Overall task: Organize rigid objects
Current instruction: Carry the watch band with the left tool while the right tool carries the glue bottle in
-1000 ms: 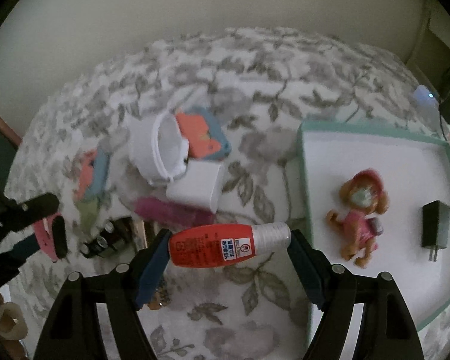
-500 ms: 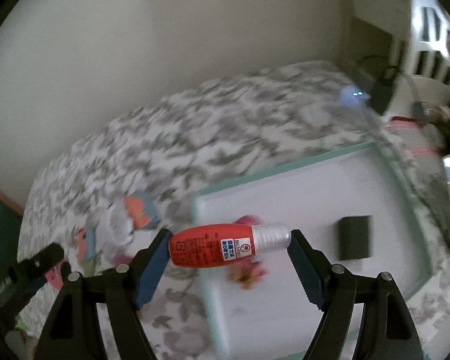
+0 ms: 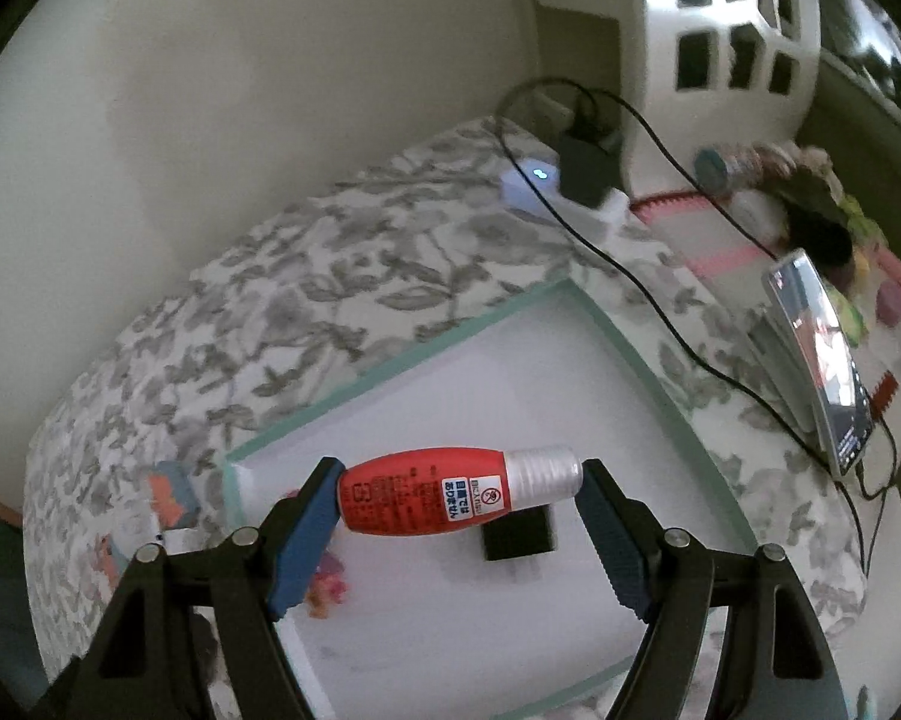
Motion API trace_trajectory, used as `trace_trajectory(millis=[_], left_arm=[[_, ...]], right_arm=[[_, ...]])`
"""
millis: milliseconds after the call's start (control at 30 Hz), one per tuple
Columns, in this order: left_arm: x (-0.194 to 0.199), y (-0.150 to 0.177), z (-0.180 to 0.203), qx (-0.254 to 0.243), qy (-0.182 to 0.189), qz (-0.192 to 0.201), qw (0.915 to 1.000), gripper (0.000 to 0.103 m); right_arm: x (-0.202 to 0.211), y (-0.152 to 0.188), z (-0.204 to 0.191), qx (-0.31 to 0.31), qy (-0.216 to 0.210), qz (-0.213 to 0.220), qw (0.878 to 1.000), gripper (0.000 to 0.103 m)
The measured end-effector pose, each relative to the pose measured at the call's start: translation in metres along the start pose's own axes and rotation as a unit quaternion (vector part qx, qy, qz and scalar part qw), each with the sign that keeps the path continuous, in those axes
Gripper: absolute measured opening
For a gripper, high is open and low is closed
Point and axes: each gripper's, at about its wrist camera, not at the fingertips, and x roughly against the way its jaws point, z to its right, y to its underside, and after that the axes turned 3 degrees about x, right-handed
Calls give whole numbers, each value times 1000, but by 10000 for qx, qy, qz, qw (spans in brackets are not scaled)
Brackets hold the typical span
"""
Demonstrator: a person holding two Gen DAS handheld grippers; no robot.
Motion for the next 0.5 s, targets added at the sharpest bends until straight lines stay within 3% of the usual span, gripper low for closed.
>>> trace_trajectory(millis=[300, 500], left_arm=[[-38, 16, 29, -240, -47, -557, 9981, 68], [-58, 24, 34, -278, -144, -802, 9963, 68]], right_arm=[[-28, -3, 55, -538, 557, -264, 9966, 80], [-47, 0, 76, -856, 662, -518, 9928, 80]])
